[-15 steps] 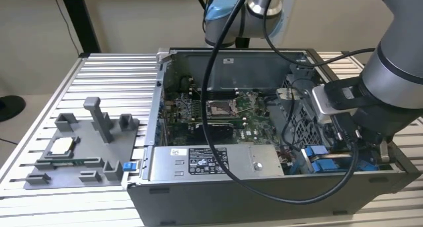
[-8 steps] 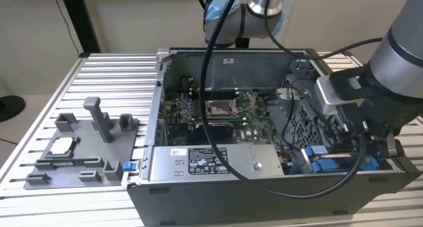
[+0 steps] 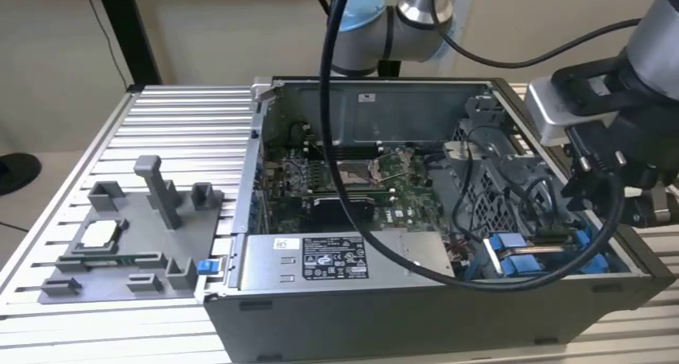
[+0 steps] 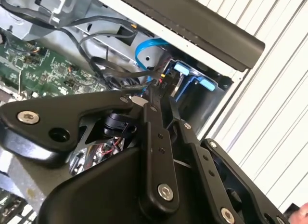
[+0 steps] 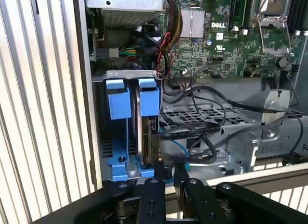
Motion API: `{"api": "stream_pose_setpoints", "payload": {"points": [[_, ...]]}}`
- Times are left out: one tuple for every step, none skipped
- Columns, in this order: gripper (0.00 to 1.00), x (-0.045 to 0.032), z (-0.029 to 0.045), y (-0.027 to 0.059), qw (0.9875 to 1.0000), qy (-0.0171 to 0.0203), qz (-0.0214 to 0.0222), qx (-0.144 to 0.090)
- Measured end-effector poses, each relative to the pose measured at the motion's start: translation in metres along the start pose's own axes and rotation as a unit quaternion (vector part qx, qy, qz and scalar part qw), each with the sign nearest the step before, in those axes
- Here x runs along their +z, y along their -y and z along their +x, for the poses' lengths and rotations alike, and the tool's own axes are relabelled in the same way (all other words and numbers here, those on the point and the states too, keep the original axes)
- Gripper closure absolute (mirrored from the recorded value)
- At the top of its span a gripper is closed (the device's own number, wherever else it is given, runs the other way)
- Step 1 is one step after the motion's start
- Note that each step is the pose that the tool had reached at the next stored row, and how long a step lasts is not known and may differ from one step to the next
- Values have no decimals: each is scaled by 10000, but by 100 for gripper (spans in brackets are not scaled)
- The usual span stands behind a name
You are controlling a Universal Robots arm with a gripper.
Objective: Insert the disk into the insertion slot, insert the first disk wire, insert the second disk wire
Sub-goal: 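Insert the second disk wire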
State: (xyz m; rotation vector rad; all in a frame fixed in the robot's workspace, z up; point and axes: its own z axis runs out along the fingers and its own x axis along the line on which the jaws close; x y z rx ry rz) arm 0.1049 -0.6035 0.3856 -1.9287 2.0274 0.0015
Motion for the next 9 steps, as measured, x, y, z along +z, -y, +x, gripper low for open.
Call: {"api": "stream_pose_setpoints", "payload": {"points": [[0,-35,-9,9,10000,2,0,0],[0,-61,-16,16,10000,1,0,0],[0,-76,-20,19,10000,1,0,0],[0,-78,-20,20,10000,2,0,0],[0,-77,-20,20,10000,2,0,0],[0,-78,-20,20,10000,-1,0,-1],[0,-78,-20,20,10000,-4,0,-2],[0,-78,-20,20,10000,-5,0,-2],[0,-78,-20,20,10000,-5,0,-2]]}}
